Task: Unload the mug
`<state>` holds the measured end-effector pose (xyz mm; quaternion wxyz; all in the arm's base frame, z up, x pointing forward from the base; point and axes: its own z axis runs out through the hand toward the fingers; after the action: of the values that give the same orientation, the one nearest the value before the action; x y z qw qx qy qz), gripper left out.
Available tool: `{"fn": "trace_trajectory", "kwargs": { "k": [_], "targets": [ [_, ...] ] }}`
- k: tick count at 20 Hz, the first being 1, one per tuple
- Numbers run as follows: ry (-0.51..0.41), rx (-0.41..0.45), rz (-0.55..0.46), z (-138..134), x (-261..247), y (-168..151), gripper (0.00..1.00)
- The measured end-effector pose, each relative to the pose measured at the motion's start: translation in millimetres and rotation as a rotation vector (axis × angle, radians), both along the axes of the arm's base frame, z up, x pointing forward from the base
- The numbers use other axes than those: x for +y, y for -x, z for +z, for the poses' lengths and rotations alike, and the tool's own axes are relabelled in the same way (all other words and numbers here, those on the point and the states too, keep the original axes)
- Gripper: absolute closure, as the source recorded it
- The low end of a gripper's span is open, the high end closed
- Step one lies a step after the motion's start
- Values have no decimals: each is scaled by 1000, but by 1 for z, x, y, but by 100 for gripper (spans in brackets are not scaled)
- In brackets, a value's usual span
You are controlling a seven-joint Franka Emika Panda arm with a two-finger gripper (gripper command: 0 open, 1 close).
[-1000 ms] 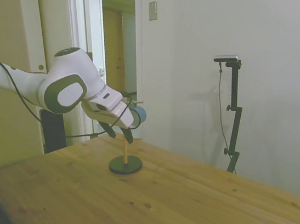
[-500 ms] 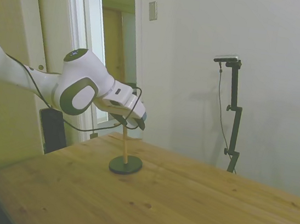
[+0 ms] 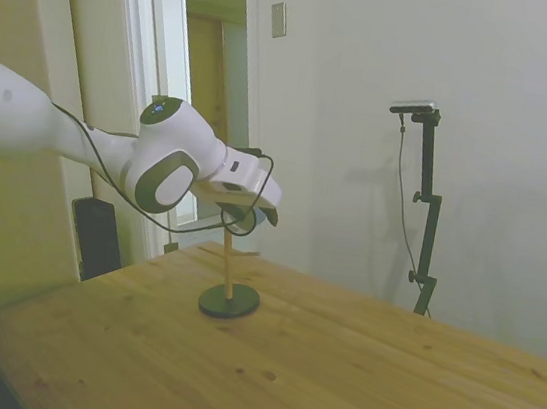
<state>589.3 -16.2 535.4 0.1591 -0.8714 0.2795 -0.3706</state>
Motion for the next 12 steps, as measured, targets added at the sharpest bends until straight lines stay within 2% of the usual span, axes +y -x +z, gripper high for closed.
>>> {"fn": "trace_trajectory", "kwargs": {
  "k": [6,7,12],
  "targets": [
    [6,-7,28,-6,3,-22,0],
    [6,-7,29,-7,3,-24,100],
    [7,-13,41,-7,5,-29,100]
  ]
}}
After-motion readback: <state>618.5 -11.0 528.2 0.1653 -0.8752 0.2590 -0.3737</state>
